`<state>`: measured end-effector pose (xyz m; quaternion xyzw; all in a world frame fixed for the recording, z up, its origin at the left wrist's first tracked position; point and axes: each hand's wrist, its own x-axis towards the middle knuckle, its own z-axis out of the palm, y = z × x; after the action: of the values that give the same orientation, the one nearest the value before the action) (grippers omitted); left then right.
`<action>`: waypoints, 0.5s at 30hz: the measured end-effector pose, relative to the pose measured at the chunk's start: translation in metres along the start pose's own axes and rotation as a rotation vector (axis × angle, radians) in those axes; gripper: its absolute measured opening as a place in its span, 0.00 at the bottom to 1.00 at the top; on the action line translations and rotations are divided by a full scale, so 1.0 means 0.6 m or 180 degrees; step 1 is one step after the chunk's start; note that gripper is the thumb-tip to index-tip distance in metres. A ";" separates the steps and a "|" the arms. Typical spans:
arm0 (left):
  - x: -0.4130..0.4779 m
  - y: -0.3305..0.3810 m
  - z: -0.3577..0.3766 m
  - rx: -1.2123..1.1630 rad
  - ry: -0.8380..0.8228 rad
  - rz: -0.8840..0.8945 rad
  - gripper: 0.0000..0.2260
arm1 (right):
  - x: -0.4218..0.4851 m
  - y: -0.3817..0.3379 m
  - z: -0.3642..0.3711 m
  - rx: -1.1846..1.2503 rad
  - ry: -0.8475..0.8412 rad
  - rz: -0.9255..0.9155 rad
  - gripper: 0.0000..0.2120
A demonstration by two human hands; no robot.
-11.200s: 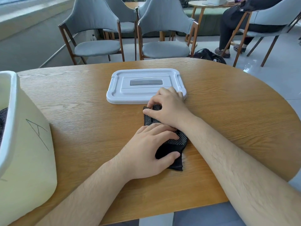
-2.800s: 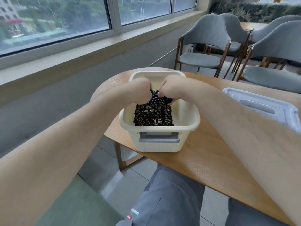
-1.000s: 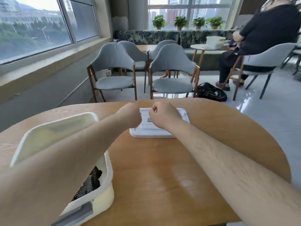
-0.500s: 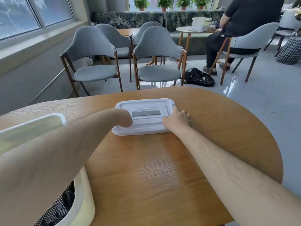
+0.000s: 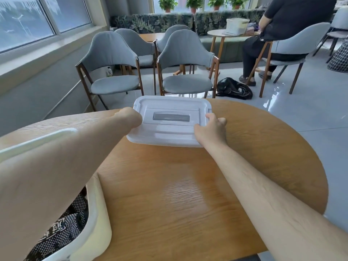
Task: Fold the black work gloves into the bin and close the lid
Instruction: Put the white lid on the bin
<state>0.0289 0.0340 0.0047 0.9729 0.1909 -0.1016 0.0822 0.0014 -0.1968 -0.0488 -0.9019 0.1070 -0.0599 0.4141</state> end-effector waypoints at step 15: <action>-0.089 -0.278 -0.131 -0.1233 0.1012 0.0247 0.10 | -0.306 -0.163 -0.070 0.0104 -0.0458 -0.2814 0.22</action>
<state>-0.0712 0.1831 0.0726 0.9493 0.1799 0.0943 0.2399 -0.1710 -0.1212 0.0491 -0.8562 -0.3188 -0.1699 0.3693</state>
